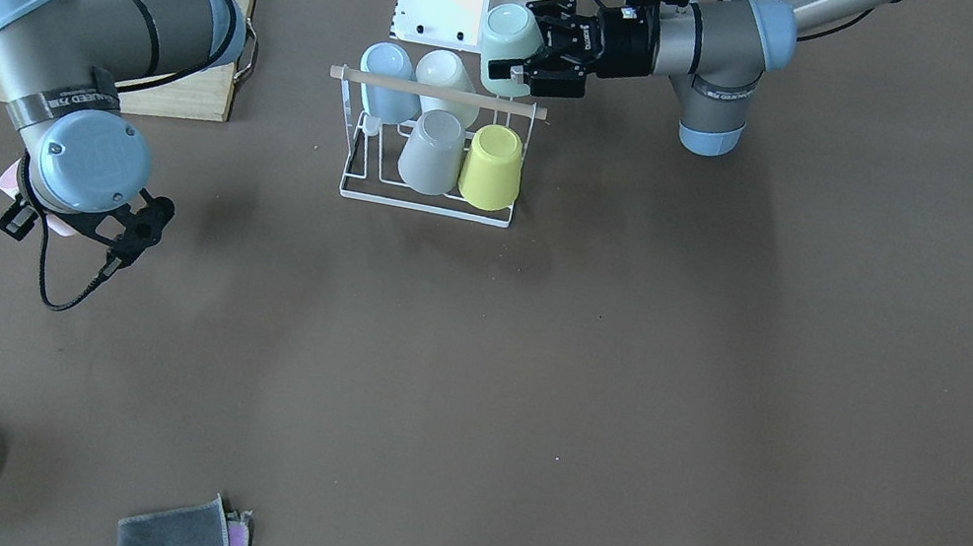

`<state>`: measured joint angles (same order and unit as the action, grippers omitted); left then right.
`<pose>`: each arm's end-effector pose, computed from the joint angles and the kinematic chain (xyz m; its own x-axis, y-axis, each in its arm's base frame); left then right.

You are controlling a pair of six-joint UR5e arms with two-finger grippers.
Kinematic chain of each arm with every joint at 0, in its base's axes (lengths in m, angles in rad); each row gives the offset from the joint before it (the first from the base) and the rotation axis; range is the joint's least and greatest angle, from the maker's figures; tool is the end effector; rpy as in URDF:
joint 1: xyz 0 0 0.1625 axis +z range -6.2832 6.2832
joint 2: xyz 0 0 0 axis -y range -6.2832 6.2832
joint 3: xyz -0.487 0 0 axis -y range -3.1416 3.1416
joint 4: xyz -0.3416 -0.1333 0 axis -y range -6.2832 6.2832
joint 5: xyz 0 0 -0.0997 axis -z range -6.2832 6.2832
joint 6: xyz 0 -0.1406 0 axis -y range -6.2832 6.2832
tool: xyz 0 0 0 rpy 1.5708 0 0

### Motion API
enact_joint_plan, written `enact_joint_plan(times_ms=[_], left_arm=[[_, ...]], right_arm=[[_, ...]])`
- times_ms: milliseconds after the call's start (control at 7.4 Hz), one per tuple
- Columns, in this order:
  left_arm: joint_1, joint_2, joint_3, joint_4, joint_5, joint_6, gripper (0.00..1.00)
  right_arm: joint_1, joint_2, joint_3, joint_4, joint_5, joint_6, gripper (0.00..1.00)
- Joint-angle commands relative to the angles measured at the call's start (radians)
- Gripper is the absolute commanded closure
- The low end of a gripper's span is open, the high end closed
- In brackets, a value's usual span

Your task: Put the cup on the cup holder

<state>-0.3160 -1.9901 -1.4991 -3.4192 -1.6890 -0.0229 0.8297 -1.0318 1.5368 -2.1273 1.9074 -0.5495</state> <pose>0.5096 -0.2894 0.3284 0.2049 0.9775 0.0504 0.5611 -0.1595 0.8122 -0.3691 -0.5320 0.5529 0.2515 -0.9175 0.3082 0.9446 0.3021 0.1284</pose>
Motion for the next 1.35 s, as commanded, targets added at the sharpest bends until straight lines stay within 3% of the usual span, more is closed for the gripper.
enact_joint_plan(times_ms=[0,541,811,1216], left_arm=[[0.012,-0.007,0.014,0.000,0.000,0.000,0.67],[0.014,-0.022,0.028,-0.012,0.006,0.000,0.60],[0.014,-0.016,0.028,-0.015,0.006,0.000,0.58],[0.015,-0.019,0.034,-0.015,0.006,0.000,0.52]], right_arm=[[0.066,-0.045,0.018,0.253,0.164,0.003,0.55],[0.126,-0.126,0.006,0.820,0.381,0.136,0.55],[0.121,-0.120,-0.013,1.135,0.406,0.415,0.55],[0.123,-0.126,-0.116,1.541,0.410,0.650,0.55]])
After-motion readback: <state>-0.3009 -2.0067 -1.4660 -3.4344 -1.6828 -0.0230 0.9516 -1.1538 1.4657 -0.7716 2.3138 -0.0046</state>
